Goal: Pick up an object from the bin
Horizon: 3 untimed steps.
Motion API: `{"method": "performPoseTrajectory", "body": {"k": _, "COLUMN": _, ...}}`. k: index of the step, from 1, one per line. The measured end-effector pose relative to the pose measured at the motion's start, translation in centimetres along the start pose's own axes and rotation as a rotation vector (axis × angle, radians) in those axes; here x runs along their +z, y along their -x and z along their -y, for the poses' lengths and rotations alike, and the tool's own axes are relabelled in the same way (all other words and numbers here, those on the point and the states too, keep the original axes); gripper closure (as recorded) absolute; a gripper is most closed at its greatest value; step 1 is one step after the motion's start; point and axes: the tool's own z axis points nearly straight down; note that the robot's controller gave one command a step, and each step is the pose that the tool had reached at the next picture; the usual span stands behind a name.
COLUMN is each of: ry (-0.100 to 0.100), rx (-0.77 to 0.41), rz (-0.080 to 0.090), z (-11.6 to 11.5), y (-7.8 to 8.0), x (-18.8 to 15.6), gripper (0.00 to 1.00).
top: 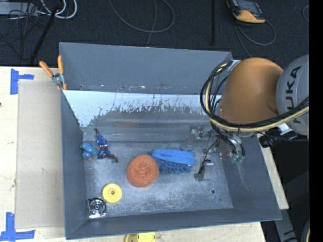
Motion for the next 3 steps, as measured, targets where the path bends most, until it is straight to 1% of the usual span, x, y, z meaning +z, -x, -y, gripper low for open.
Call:
{"method": "performPoseTrajectory", "body": {"k": 1, "ry": 0.000, "rx": 0.000, "rz": 0.007, "z": 0.0, "y": 0.1, "x": -0.4, "gripper": 0.00}}
{"method": "performPoseTrajectory", "body": {"k": 2, "ry": 0.000, "rx": -0.033, "rz": 0.018, "z": -0.8, "y": 1.1, "x": 3.4, "gripper": 0.00}}
{"method": "performPoseTrajectory", "body": {"k": 3, "ry": 0.000, "rx": 0.010, "rz": 0.010, "z": -1.9, "y": 2.4, "x": 9.2, "gripper": 0.00}}
